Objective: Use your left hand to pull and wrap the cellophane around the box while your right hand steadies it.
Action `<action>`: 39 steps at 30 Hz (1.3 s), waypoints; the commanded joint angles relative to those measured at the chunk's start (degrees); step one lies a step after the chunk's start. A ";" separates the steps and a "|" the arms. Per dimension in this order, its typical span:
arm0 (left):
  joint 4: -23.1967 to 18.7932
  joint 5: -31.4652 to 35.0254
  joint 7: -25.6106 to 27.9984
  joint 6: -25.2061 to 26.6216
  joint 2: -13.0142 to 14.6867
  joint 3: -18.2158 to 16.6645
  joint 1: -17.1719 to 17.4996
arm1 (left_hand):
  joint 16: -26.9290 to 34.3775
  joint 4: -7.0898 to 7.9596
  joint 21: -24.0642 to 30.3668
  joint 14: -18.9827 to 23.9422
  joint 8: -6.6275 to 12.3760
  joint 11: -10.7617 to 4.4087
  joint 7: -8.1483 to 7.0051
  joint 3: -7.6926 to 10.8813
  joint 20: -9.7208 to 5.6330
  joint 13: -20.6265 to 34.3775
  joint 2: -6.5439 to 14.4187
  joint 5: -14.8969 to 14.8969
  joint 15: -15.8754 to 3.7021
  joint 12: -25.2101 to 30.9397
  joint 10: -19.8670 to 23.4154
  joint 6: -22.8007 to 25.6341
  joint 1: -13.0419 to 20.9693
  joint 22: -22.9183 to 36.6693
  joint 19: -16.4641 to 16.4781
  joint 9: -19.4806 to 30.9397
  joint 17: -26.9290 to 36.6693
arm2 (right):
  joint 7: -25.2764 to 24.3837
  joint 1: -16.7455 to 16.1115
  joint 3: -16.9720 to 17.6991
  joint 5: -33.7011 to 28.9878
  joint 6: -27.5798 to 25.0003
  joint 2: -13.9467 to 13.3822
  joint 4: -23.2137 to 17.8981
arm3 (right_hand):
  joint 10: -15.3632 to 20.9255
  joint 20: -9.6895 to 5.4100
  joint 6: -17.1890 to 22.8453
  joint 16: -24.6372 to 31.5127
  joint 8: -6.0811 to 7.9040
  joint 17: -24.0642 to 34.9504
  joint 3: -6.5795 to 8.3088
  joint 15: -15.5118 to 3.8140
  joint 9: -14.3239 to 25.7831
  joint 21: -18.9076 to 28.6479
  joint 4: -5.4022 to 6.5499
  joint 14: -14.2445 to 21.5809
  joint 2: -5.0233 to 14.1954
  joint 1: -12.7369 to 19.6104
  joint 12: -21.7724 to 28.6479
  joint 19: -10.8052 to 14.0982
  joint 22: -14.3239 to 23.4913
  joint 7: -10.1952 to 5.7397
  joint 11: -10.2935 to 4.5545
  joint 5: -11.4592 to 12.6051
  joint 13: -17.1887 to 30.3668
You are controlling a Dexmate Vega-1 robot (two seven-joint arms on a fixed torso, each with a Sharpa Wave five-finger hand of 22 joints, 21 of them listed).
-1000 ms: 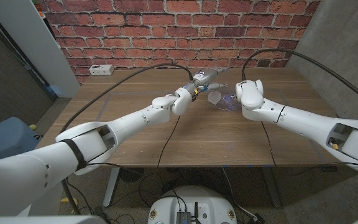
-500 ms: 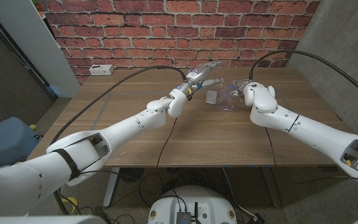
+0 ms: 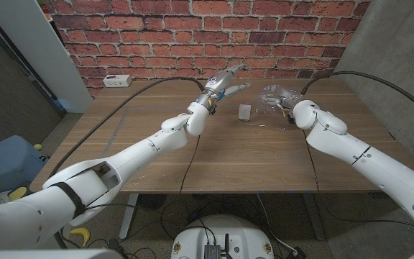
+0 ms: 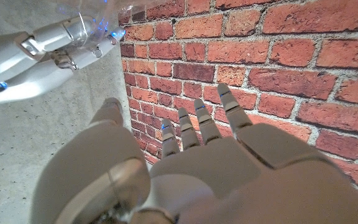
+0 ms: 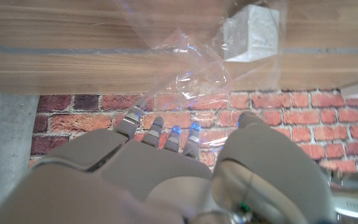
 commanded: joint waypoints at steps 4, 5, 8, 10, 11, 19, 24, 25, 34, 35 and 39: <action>-4.91 -7.51 0.23 -0.88 3.24 -7.15 5.58 | 0.23 0.02 -0.18 -0.71 0.27 0.28 -0.06 -0.33 0.10 0.24 0.04 0.08 0.40 0.34 -0.52 -0.53 -0.66 0.24 -0.65 0.00 0.29 | -13.29 -7.67 9.50 18.72 21.22 3.09 5.76 | -0.22 0.54 -0.88 -0.17 0.13 -0.06 -1.78 0.61 0.14 -0.46 0.16 0.05 -1.67 -2.54 -0.12 -0.54 0.23 0.04 0.69 0.44 -0.08; -5.24 -7.90 0.14 -0.92 3.47 -7.52 5.91 | 0.25 0.03 -0.22 -0.72 0.29 0.29 -0.04 -0.34 0.12 0.24 0.04 0.08 0.39 0.35 -0.52 -0.52 -0.70 0.24 -0.75 0.00 0.29 | -13.61 -7.97 9.83 19.77 22.68 3.38 6.30 | -0.21 0.64 -0.98 -0.18 0.18 -0.09 -2.13 0.65 0.14 -0.47 0.19 0.12 -2.00 -3.07 -0.09 -0.51 0.24 0.11 0.91 0.48 -0.09; -6.30 -8.56 0.44 -0.67 3.99 -8.54 6.94 | 0.22 0.08 -0.27 -1.01 0.29 0.43 0.00 -0.39 0.14 0.25 0.04 0.07 0.50 0.32 -0.78 -0.74 -0.92 0.25 -0.84 -0.01 0.30 | -14.03 -8.80 10.71 22.90 27.62 4.21 8.14 | 0.37 1.31 -0.88 -0.04 0.41 -0.17 -3.12 0.71 0.11 -0.42 0.23 0.75 -2.92 -4.53 0.17 -0.22 0.24 0.18 1.34 0.69 -0.11; -7.01 -9.31 0.41 -0.76 4.35 -9.27 7.62 | 0.25 0.11 -0.30 -1.13 0.30 0.45 0.04 -0.45 0.18 0.25 0.03 0.07 0.64 0.33 -0.88 -0.88 -1.09 0.26 -0.86 -0.01 0.31 | -14.32 -9.32 11.17 24.62 30.13 4.69 8.98 | 0.64 1.61 -0.61 0.06 0.56 -0.20 -3.45 0.67 0.09 -0.34 0.25 1.11 -3.18 -5.07 0.27 0.06 0.24 0.17 1.38 0.80 -0.13; -7.28 -9.73 0.57 -0.83 4.45 -9.69 7.99 | 0.24 0.12 -0.33 -1.22 0.31 0.41 0.09 -0.46 0.13 0.25 0.03 0.07 0.75 0.32 -0.99 -0.93 -1.16 0.27 -0.93 -0.01 0.31 | -14.81 -9.63 11.41 25.31 31.00 5.03 9.17 | 0.80 1.70 -0.55 0.07 0.60 -0.21 -3.56 0.63 0.09 -0.31 0.25 1.18 -3.26 -5.26 0.33 0.16 0.24 0.17 1.43 0.84 -0.13; -9.85 -14.38 0.40 -1.57 5.67 -13.39 11.24 | 0.25 0.20 -0.46 -1.72 0.39 0.77 0.20 -0.58 0.18 0.26 0.05 0.07 0.87 0.26 -1.58 -1.18 -1.63 0.30 -1.16 -0.03 0.32 | -16.76 -11.68 12.63 29.30 37.75 6.67 10.33 | 1.90 1.82 0.42 0.07 0.99 -0.32 -4.28 0.66 0.02 -0.36 0.17 1.53 -3.72 -6.53 0.71 0.27 0.23 0.42 2.15 1.19 -0.18; -11.65 -16.92 0.36 -2.39 6.82 -15.63 13.53 | 0.31 0.29 -0.58 -1.86 0.39 0.99 0.32 -0.64 0.24 0.27 0.10 0.07 1.09 0.26 -1.86 -1.42 -1.93 0.32 -1.42 -0.05 0.34 | -17.25 -12.80 13.37 31.62 42.51 8.03 11.17 | 1.91 2.24 0.47 -0.10 0.99 -0.42 -4.62 0.49 -0.02 -0.46 0.04 1.33 -4.08 -6.97 0.66 0.15 0.22 0.48 2.24 1.35 -0.21; -11.98 -17.19 0.58 -2.57 7.04 -16.04 13.99 | 0.34 0.31 -0.59 -1.88 0.40 1.15 0.31 -0.65 0.13 0.27 0.13 0.07 1.08 0.24 -1.97 -1.45 -2.02 0.33 -1.42 -0.05 0.35 | -17.53 -13.07 13.57 32.06 43.00 8.32 11.06 | 1.74 3.13 0.50 -0.21 0.98 -0.54 -4.94 0.44 -0.05 -0.62 -0.10 1.32 -4.44 -7.33 0.55 -0.10 0.19 0.44 1.93 1.51 -0.24; -13.18 -22.52 0.48 -7.01 8.70 -20.29 17.74 | 0.34 0.51 -0.61 -2.48 0.62 1.42 0.17 -0.83 0.35 0.26 0.20 0.04 1.41 0.22 -2.60 -1.28 -2.73 0.37 -1.38 -0.08 0.38 | -20.68 -15.20 14.29 31.73 45.62 9.48 9.09 | 2.21 2.88 1.40 -0.93 1.20 -1.54 -5.60 -1.43 -0.15 -0.89 -1.21 1.36 -5.35 -7.65 0.44 -0.12 0.05 0.04 1.80 2.55 -0.51; -13.16 -23.09 0.28 -7.75 8.97 -20.70 18.10 | 0.37 0.56 -0.61 -2.48 0.70 1.46 0.12 -0.86 0.42 0.25 0.22 0.04 1.49 0.24 -2.61 -1.12 -2.85 0.38 -1.38 -0.09 0.38 | -21.08 -15.44 14.35 31.54 45.63 9.54 8.76 | 2.64 1.37 1.86 -1.14 1.30 -1.90 -5.56 -1.85 -0.16 -0.76 -1.55 1.47 -5.28 -7.45 0.51 0.40 0.03 0.08 1.86 2.87 -0.58; -12.49 -27.05 -1.03 -11.54 9.36 -22.69 19.63 | 0.54 1.02 -0.49 -2.51 1.00 1.36 -0.07 -0.88 -0.23 0.20 0.82 0.05 1.43 0.38 -2.63 -0.32 -3.65 0.41 -1.02 -0.12 0.44 | -22.58 -16.46 14.80 31.17 46.10 10.05 7.69 | 3.12 -2.26 2.58 -1.52 1.37 -2.61 -5.63 -1.58 -0.19 -0.53 -2.07 1.82 -5.24 -7.34 0.45 1.49 0.01 0.30 2.15 3.48 -0.72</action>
